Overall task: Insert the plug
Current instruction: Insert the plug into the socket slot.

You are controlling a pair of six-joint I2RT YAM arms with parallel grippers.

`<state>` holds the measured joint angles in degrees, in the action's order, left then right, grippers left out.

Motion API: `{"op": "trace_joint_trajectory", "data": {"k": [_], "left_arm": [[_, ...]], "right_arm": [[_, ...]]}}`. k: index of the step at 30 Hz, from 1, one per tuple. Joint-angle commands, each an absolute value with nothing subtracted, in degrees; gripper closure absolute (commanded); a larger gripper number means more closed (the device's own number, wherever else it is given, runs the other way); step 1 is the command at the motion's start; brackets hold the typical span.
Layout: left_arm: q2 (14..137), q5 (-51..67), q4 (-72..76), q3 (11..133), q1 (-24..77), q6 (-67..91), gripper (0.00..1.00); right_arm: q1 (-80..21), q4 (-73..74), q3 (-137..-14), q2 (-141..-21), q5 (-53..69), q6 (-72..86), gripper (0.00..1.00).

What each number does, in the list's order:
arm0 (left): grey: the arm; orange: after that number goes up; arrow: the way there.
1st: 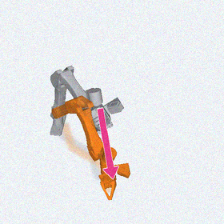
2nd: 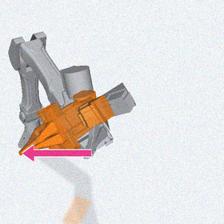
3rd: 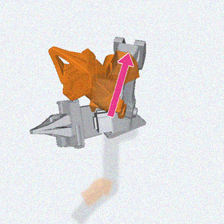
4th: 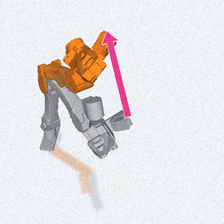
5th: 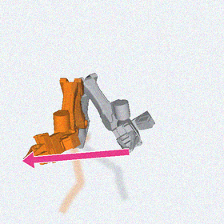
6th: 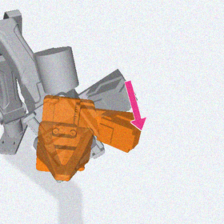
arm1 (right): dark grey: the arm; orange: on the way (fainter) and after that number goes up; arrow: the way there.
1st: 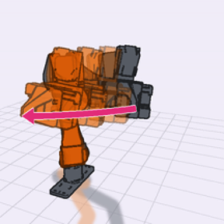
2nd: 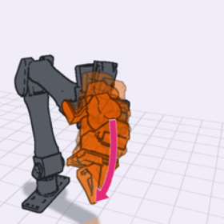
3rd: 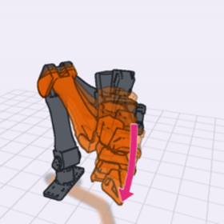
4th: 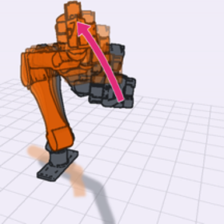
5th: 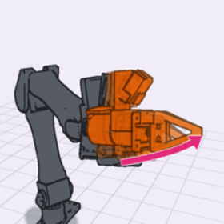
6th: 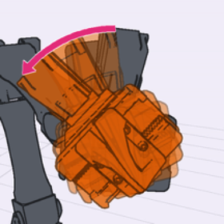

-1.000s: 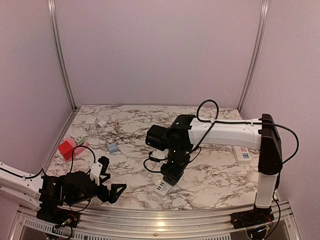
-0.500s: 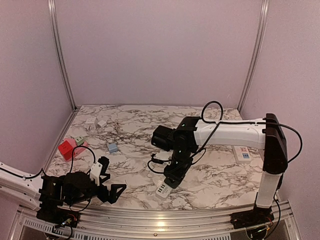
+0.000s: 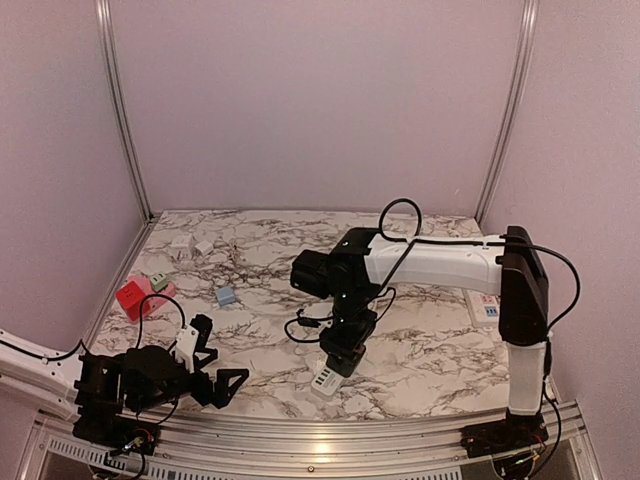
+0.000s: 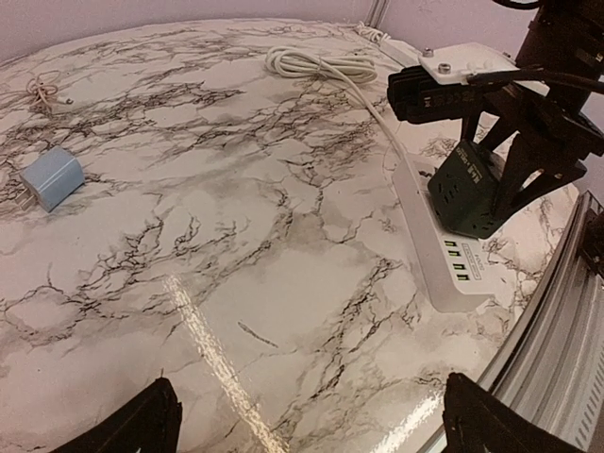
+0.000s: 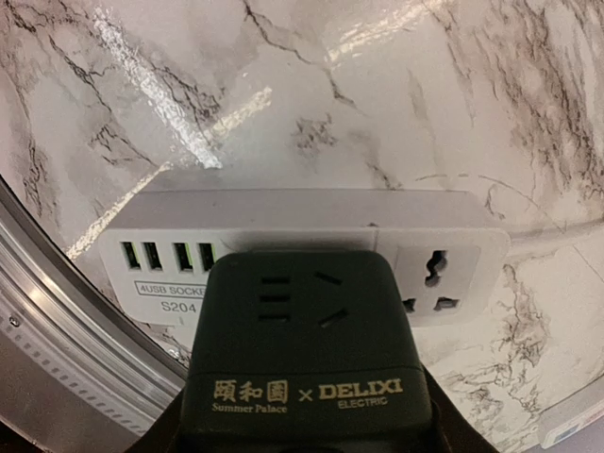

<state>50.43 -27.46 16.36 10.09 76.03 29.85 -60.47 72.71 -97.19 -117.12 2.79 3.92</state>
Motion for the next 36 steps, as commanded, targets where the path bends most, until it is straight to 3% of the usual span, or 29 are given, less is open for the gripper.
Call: {"op": "trace_joint_trajectory", "data": {"k": [1,18,36], "left_arm": [[46.60,-26.82,17.32,8.42,75.94,30.84,0.01],[43.03,-33.52,4.87,12.95,75.94,36.37,0.01],[33.02,-43.92,-10.63,21.02,75.94,41.30,0.01]], "right_arm": [[-60.34,69.26,-94.10,-127.45,5.58,3.03,1.00],[-60.75,69.17,-98.83,-137.25,5.93,3.59,0.99],[-65.92,64.79,-90.75,-138.74,4.33,6.32,0.99]]}}
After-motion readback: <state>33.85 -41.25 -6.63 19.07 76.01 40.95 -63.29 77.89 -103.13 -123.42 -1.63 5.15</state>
